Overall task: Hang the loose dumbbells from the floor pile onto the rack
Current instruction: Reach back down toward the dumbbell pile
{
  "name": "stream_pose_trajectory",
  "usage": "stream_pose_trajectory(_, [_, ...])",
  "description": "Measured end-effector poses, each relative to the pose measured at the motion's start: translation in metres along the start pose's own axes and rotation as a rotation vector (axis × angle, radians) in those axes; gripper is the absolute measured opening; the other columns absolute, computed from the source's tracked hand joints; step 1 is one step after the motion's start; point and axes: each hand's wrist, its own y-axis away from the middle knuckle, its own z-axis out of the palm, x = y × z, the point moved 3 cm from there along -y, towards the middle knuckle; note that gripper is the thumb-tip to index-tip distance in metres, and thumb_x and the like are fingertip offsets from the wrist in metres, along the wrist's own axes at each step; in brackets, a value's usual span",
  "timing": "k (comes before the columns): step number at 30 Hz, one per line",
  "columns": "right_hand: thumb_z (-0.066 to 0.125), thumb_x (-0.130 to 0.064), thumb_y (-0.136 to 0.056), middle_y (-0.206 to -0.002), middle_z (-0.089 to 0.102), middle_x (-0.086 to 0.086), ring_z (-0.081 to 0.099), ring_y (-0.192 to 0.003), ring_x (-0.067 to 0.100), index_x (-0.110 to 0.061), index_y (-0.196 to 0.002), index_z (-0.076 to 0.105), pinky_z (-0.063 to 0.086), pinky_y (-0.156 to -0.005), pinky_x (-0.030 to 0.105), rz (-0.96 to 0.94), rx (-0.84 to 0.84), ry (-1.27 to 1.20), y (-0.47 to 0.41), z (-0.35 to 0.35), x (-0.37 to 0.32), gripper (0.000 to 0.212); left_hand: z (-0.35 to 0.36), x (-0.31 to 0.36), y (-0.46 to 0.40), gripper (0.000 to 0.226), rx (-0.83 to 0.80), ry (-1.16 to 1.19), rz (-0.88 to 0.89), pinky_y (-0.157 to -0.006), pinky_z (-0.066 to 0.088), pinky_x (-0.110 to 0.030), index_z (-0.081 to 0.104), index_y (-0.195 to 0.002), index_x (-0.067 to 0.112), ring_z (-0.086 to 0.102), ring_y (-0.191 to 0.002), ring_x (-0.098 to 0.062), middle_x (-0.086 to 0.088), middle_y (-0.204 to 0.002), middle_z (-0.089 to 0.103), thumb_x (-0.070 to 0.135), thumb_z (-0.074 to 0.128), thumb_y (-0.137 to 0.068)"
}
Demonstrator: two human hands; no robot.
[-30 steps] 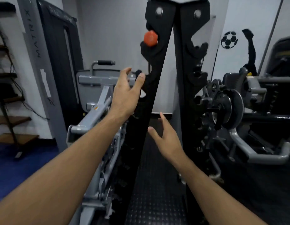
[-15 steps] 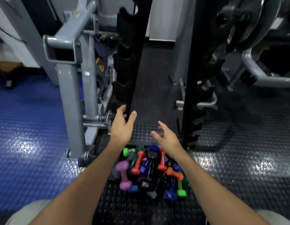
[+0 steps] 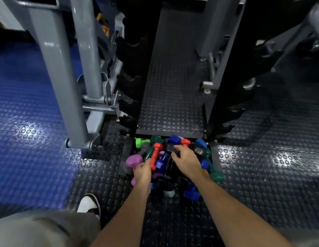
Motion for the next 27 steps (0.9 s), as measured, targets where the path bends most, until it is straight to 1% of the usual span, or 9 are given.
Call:
stream_pose_trajectory(4, [0.056, -0.03, -0.098, -0.127, 0.063, 0.007, 0.056, -0.122, 0.029, -0.016, -0.133, 0.063, 0.046, -0.104, 0.042, -0.174, 0.034, 0.151, -0.044, 0.026, -0.029, 0.038, 0.0, -0.014, -0.024, 0.013, 0.096, 0.148, -0.091, -0.036, 0.035, -0.019, 0.062, -0.105, 0.008, 0.049, -0.041, -0.011, -0.004, -0.065, 0.047, 0.019, 0.056, -0.101])
stream_pose_trajectory(6, [0.052, -0.03, -0.1, -0.132, 0.061, 0.007, 0.055, -0.123, 0.03, -0.018, -0.137, 0.061, 0.045, -0.105, 0.044, -0.214, 0.002, 0.264, -0.062, 0.038, -0.041, 0.04, 0.002, -0.018, -0.032, 0.016, 0.079, 0.25, -0.153, -0.038, 0.038, -0.02, 0.06, -0.114, 0.014, 0.052, -0.049, -0.014, -0.005, -0.069, 0.052, 0.014, 0.058, -0.098])
stream_pose_trajectory(8, [0.049, -0.03, -0.101, -0.135, 0.058, 0.007, 0.056, -0.123, 0.031, -0.019, -0.14, 0.058, 0.044, -0.106, 0.045, -0.217, -0.047, 0.359, -0.08, 0.051, -0.047, 0.041, 0.005, -0.023, -0.044, 0.004, 0.038, 0.28, -0.21, -0.054, 0.04, -0.028, 0.062, -0.098, 0.011, 0.055, -0.046, -0.017, -0.004, -0.062, 0.056, 0.011, 0.06, -0.094])
stream_pose_trajectory(10, [0.048, -0.028, -0.103, -0.135, 0.057, 0.009, 0.057, -0.122, 0.032, -0.017, -0.141, 0.057, 0.042, -0.107, 0.045, -0.209, -0.094, 0.436, -0.095, 0.063, -0.047, 0.041, 0.009, -0.026, -0.056, 0.018, 0.03, 0.276, -0.245, -0.06, 0.041, -0.032, 0.059, -0.077, 0.01, 0.055, -0.031, -0.009, -0.006, -0.061, 0.056, 0.005, 0.06, -0.094])
stream_pose_trajectory(14, [0.047, -0.024, -0.1, -0.137, 0.054, 0.013, 0.054, -0.128, 0.035, -0.013, -0.138, 0.055, 0.032, -0.115, 0.049, -0.15, -0.193, 0.597, -0.115, 0.081, -0.038, 0.04, 0.019, -0.03, -0.08, 0.02, 0.028, 0.277, -0.295, -0.039, 0.048, -0.023, 0.063, -0.076, 0.003, 0.056, -0.055, -0.025, -0.013, -0.072, 0.058, -0.006, 0.054, -0.092])
stream_pose_trajectory(17, [0.046, -0.021, -0.098, -0.142, 0.052, 0.014, 0.049, -0.134, 0.034, -0.01, -0.138, 0.052, 0.027, -0.118, 0.052, -0.1, -0.244, 0.63, -0.121, 0.086, -0.029, 0.042, 0.022, -0.038, -0.095, 0.021, 0.055, 0.261, -0.297, -0.051, 0.043, -0.032, 0.061, -0.071, 0.002, 0.05, -0.056, -0.026, -0.015, -0.07, 0.057, -0.005, 0.057, -0.091])
stream_pose_trajectory(21, [0.052, -0.022, -0.094, -0.137, 0.055, 0.011, 0.049, -0.131, 0.032, -0.013, -0.135, 0.054, 0.026, -0.117, 0.052, -0.1, -0.268, 0.586, -0.124, 0.09, -0.03, 0.042, 0.023, -0.043, -0.1, 0.02, 0.085, 0.27, -0.299, -0.054, 0.043, -0.032, 0.059, -0.073, 0.0, 0.049, -0.055, -0.023, -0.013, -0.067, 0.057, -0.002, 0.067, -0.091])
stream_pose_trajectory(24, [0.054, -0.023, -0.093, -0.135, 0.054, 0.01, 0.049, -0.131, 0.03, -0.013, -0.13, 0.059, 0.02, -0.12, 0.056, -0.095, -0.285, 0.562, -0.125, 0.086, -0.027, 0.038, 0.025, -0.041, -0.094, 0.007, 0.081, 0.318, -0.285, -0.049, 0.049, -0.03, 0.065, -0.089, -0.006, 0.053, -0.058, -0.021, -0.012, -0.07, 0.058, -0.002, 0.07, -0.09])
stream_pose_trajectory(27, [0.053, -0.021, -0.094, -0.133, 0.053, 0.008, 0.046, -0.133, 0.027, -0.022, -0.125, 0.068, 0.008, -0.122, 0.06, -0.115, -0.3, 0.553, -0.117, 0.085, -0.026, 0.034, 0.024, -0.045, -0.088, 0.013, 0.093, 0.368, -0.264, -0.048, 0.056, -0.027, 0.065, -0.102, -0.009, 0.063, -0.065, -0.024, -0.014, -0.076, 0.064, 0.003, 0.066, -0.096])
